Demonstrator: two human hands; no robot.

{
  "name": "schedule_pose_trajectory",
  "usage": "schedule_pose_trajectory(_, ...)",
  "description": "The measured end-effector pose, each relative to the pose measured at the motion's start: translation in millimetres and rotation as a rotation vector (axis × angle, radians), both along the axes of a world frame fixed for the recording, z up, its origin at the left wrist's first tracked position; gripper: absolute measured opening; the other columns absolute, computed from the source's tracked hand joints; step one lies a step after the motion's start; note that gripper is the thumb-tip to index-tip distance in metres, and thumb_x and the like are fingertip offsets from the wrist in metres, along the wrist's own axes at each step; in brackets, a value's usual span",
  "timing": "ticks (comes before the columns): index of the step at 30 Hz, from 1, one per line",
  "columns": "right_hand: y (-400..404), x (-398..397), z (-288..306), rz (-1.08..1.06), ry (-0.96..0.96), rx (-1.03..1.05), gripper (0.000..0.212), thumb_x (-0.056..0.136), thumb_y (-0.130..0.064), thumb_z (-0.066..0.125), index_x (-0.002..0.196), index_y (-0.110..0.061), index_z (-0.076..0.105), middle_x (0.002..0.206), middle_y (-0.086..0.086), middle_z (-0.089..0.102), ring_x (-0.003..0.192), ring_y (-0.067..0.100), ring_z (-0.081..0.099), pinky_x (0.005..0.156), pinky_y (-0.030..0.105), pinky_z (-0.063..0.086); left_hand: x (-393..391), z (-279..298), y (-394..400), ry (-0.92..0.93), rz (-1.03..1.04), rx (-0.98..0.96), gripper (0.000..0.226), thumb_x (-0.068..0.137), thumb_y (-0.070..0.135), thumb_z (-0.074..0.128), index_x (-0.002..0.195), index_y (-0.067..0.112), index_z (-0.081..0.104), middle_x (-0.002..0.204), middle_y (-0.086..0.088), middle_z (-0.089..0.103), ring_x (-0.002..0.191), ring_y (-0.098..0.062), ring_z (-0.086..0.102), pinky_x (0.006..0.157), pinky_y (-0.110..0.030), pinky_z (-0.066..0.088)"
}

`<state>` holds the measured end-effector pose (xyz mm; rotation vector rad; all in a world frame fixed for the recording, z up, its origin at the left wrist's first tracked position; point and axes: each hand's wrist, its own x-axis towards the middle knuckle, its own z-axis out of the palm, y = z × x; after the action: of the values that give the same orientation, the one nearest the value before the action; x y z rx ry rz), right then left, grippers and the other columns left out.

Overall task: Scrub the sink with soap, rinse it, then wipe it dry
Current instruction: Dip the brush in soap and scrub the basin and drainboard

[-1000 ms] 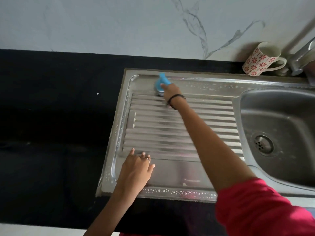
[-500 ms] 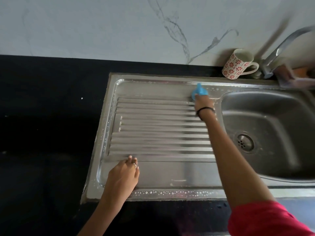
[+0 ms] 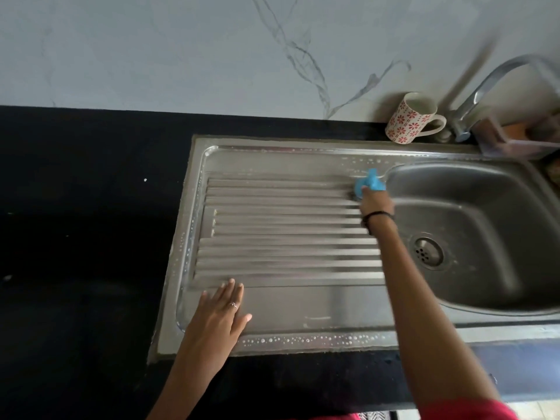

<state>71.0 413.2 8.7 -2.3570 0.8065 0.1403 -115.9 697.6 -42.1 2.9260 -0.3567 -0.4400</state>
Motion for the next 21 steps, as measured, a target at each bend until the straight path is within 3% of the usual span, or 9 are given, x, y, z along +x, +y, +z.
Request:
schedule_pose_trajectory(6, 156, -11, -9, 0.521, 0.056, 0.056, 0.039, 0.101, -0.026, 0.031, 0.13, -0.007, 0.048, 0.13, 0.022, 0.052, 0.118, 0.037, 0.05, 0.089, 0.037, 0.041, -2, -8, 1, 0.008, 0.036, 0.027, 0.082, 0.097, 0.049, -0.001, 0.112, 0.006, 0.066, 0.114, -0.011, 0.067, 0.101, -0.024, 0.066, 0.078, -0.045, 0.052)
schedule_pose_trajectory(9, 165, -13, 0, 0.664, 0.079, 0.041, 0.038, 0.098, -0.013, 0.033, 0.135, -0.009, 0.044, 0.131, 0.021, 0.049, 0.118, 0.036, 0.05, 0.093, 0.038, 0.042, 0, -9, 0, 0.014, 0.052, -0.001, 0.081, 0.097, 0.049, -0.001, 0.112, 0.007, 0.066, 0.115, -0.01, 0.067, 0.101, -0.022, 0.066, 0.082, -0.043, 0.05)
schedule_pose_trajectory(12, 106, -10, -2, 0.615, 0.069, -0.083, 0.041, 0.099, -0.011, 0.033, 0.138, -0.013, 0.042, 0.137, 0.019, 0.046, 0.122, 0.035, 0.047, 0.097, 0.037, 0.039, 1, -10, 3, 0.013, 0.055, -0.057, 0.079, 0.098, 0.048, -0.001, 0.112, 0.009, 0.067, 0.115, -0.008, 0.066, 0.102, -0.019, 0.066, 0.084, -0.041, 0.048)
schedule_pose_trajectory(14, 55, -11, -3, 0.415, 0.066, -0.14, 0.038, 0.101, -0.018, 0.03, 0.136, -0.01, 0.045, 0.135, 0.021, 0.047, 0.121, 0.037, 0.048, 0.095, 0.037, 0.038, 2, -6, 3, 0.022, 0.041, -0.024, 0.081, 0.097, 0.05, -0.002, 0.116, 0.007, 0.064, 0.12, -0.008, 0.063, 0.106, -0.018, 0.064, 0.09, -0.038, 0.041)
schedule_pose_trajectory(17, 14, -19, 0, 0.163, 0.094, -0.184, 0.038, 0.101, -0.018, 0.03, 0.134, -0.006, 0.043, 0.13, 0.024, 0.049, 0.117, 0.039, 0.049, 0.093, 0.039, 0.04, 3, -10, 6, -0.019, 0.028, -0.059, 0.096, 0.082, 0.066, -0.019, 0.138, 0.01, 0.035, 0.144, -0.003, 0.032, 0.132, -0.015, 0.035, 0.111, -0.037, 0.017)
schedule_pose_trajectory(18, 18, -20, -2, 0.117, 0.091, -0.174, 0.038, 0.101, -0.02, 0.029, 0.134, -0.006, 0.043, 0.129, 0.024, 0.05, 0.117, 0.039, 0.049, 0.093, 0.039, 0.041, 3, -10, 6, -0.038, 0.023, -0.056, 0.094, 0.083, 0.065, -0.019, 0.138, 0.01, 0.035, 0.145, -0.003, 0.032, 0.132, -0.014, 0.035, 0.115, -0.034, 0.012)
schedule_pose_trajectory(21, 78, -16, -8, 0.153, 0.099, -0.03, 0.042, 0.102, -0.032, 0.028, 0.129, -0.007, 0.049, 0.127, 0.023, 0.054, 0.116, 0.037, 0.052, 0.09, 0.038, 0.042, 1, -8, 9, 0.031, 0.055, -0.022, 0.073, 0.1, 0.043, -0.001, 0.121, 0.011, 0.061, 0.125, -0.006, 0.06, 0.11, -0.017, 0.061, 0.11, -0.03, 0.011)
